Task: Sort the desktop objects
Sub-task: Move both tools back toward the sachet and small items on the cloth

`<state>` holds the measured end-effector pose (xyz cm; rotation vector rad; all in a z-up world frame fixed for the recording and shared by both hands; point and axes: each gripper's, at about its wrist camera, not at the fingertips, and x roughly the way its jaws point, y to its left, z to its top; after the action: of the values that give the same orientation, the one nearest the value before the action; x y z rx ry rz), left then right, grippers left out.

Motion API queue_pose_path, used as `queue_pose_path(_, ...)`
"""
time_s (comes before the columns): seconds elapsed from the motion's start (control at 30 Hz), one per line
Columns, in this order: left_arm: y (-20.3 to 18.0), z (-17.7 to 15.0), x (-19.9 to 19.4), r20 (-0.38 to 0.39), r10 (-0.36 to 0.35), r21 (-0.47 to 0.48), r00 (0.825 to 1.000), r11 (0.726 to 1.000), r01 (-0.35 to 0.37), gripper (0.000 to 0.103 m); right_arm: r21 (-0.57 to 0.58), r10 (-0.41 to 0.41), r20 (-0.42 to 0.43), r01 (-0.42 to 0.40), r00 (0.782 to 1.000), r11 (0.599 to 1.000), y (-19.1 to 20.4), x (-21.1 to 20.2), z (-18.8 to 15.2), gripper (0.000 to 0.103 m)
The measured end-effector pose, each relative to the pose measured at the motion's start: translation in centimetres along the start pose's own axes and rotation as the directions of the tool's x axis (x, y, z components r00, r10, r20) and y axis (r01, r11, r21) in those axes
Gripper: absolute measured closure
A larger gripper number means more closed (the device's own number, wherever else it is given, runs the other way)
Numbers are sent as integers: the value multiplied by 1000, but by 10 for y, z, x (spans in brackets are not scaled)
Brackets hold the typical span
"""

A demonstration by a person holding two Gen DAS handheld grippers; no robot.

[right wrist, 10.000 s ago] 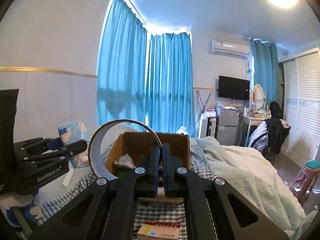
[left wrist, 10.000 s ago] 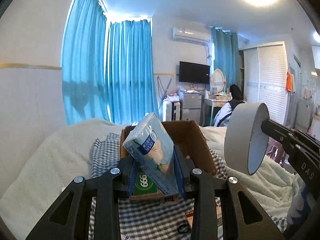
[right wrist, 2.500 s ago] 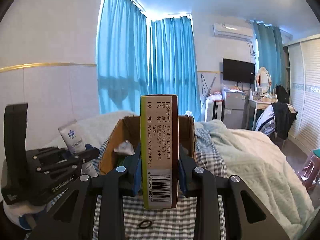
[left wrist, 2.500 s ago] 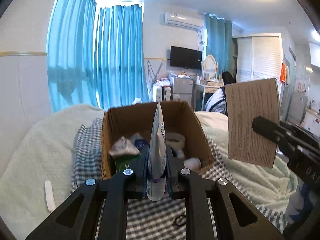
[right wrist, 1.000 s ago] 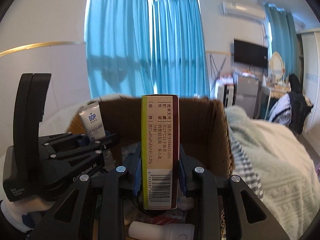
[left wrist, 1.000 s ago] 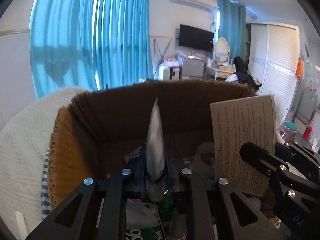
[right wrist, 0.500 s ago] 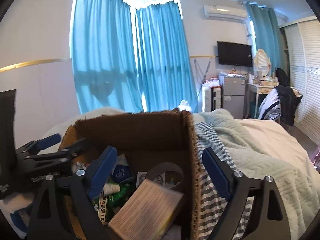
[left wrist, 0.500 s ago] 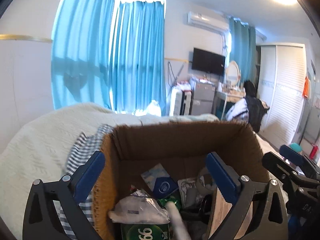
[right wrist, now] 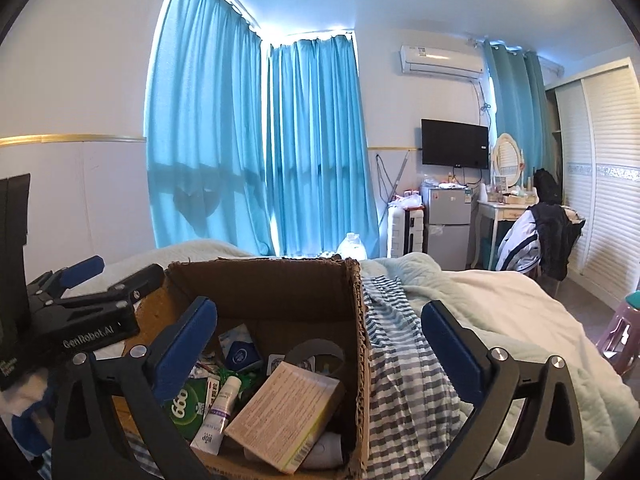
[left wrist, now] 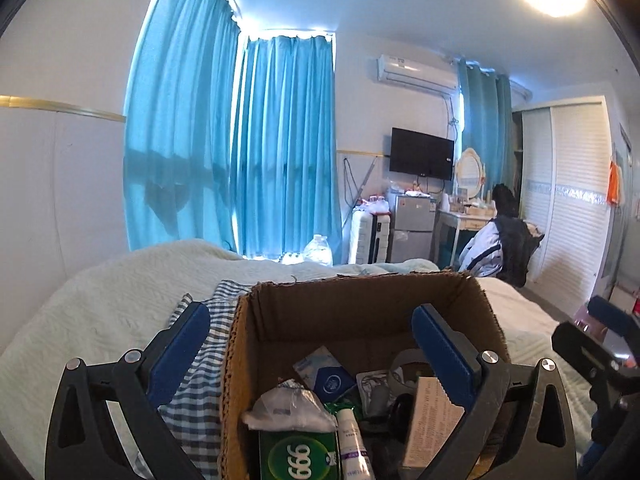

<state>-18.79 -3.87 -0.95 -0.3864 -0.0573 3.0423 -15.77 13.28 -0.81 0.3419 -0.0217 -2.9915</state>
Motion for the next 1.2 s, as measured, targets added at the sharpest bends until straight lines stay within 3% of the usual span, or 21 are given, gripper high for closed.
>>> queue_pose_path(0.2, 6, -8, -28, 19, 1, -26, 1000, 1000, -1, 0, 20, 2, 2, -2, 1000, 1000, 0, -24, -8, 0)
queue_pose_path(0.37, -1, -26, -48, 6, 40, 44, 999, 998, -41, 0, -1, 7, 7, -7, 1000, 1000, 6, -42, -17, 0)
queue_pose_path(0.57, 6, -77, -61, -125, 45, 0, 991, 999, -45, 0, -2, 1, -20, -1, 1000, 1000, 5, -58, -37, 0)
queue_pose_path(0.73, 2, -122, -45, -232, 65, -10, 970, 998, -69, 0, -2, -24, -118, 24, 993, 1000, -3, -59, -71, 0)
queue_pose_path(1.03, -19, -159, -23, -349, 41, 9, 936, 999, -40, 0, 4, -23, -265, 25, 964, 1000, -10, -63, -110, 0)
queue_pose_path(1.2, -31, -177, -6, -410, 31, 19, 912, 1000, -25, 0, 28, 26, -408, -16, 912, 999, -12, -50, -125, 10)
